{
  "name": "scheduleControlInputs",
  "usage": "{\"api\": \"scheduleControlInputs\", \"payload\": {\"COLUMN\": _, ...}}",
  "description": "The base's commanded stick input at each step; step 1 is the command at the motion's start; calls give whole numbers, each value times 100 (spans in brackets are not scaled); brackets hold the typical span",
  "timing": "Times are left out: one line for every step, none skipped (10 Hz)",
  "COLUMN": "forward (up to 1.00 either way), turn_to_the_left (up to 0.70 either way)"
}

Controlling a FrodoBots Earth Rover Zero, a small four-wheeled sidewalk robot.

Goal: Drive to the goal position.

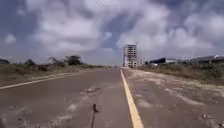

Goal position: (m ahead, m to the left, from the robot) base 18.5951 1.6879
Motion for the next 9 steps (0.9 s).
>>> {"api": "scheduleControlInputs", "payload": {"forward": 100, "turn_to_the_left": 0}}
{"api": "scheduleControlInputs", "payload": {"forward": 100, "turn_to_the_left": 0}}
{"api": "scheduleControlInputs", "payload": {"forward": 100, "turn_to_the_left": 0}}
{"api": "scheduleControlInputs", "payload": {"forward": 100, "turn_to_the_left": 0}}
{"api": "scheduleControlInputs", "payload": {"forward": 100, "turn_to_the_left": 0}}
{"api": "scheduleControlInputs", "payload": {"forward": 100, "turn_to_the_left": 0}}
{"api": "scheduleControlInputs", "payload": {"forward": 100, "turn_to_the_left": 0}}
{"api": "scheduleControlInputs", "payload": {"forward": 100, "turn_to_the_left": 0}}
{"api": "scheduleControlInputs", "payload": {"forward": 100, "turn_to_the_left": 0}}
